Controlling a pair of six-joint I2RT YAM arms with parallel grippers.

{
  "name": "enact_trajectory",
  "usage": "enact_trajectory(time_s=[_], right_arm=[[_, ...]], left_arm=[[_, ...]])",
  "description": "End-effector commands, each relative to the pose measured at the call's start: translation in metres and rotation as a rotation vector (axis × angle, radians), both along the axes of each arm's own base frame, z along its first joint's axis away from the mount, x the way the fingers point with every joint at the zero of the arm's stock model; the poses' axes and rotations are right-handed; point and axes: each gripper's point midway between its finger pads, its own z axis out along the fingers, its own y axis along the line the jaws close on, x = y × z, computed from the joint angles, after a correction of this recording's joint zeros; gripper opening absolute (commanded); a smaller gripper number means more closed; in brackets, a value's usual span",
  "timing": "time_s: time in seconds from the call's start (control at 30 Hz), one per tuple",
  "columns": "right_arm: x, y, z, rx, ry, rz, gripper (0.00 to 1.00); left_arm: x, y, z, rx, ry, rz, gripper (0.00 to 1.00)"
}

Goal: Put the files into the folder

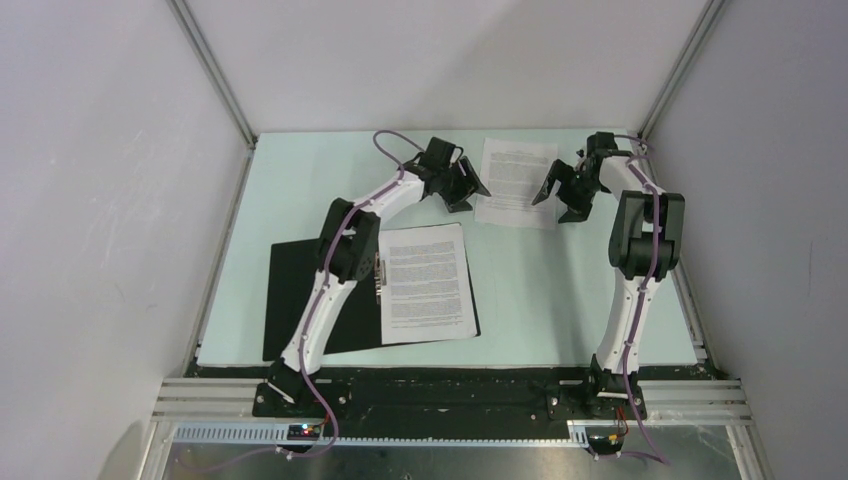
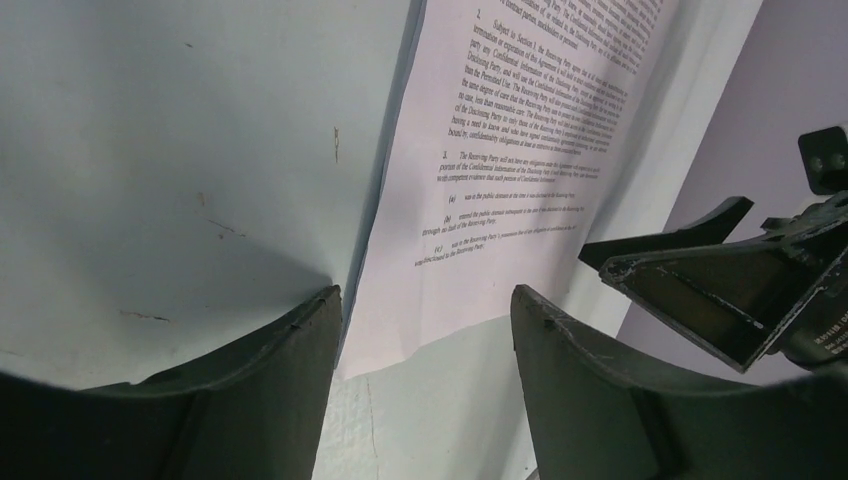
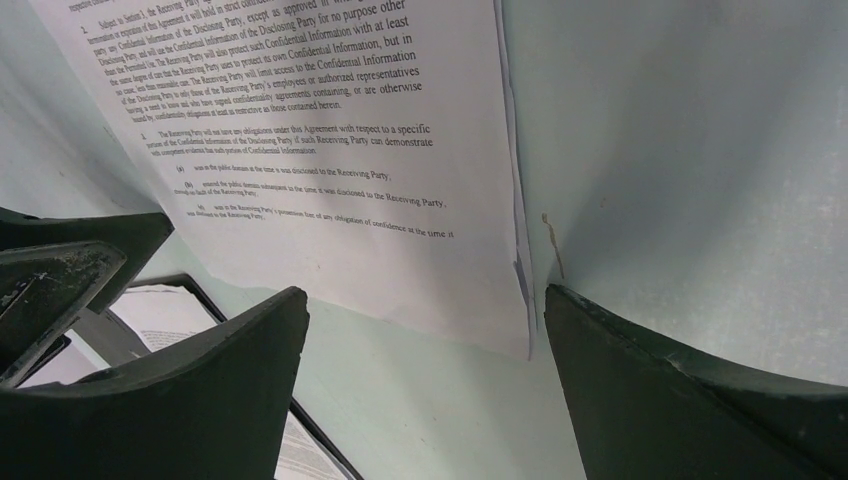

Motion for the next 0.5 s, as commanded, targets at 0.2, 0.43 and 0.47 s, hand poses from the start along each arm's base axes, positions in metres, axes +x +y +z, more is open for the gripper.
enact_trajectory(time_s=[0.2,0.43,0.47], right_arm=[[-0.008,-0.003,-0.027,-0.042,0.093,0.033,0.93],[-0.004,0.001,-0.026,-0.07,0.1,0.064,0.95],[-0.004,0.002,-0.025,-0.072,0.099,0.067,0.95]], left_arm=[[-0.009,-0.02,-0.015,0.013,0.047,0.072,0.68],[-0.02,-0.042,-0.014,-0.007,0.05,0.036,0.64],[-0.023,-0.045,-0.013,-0.008,0.049,0.03,0.63]])
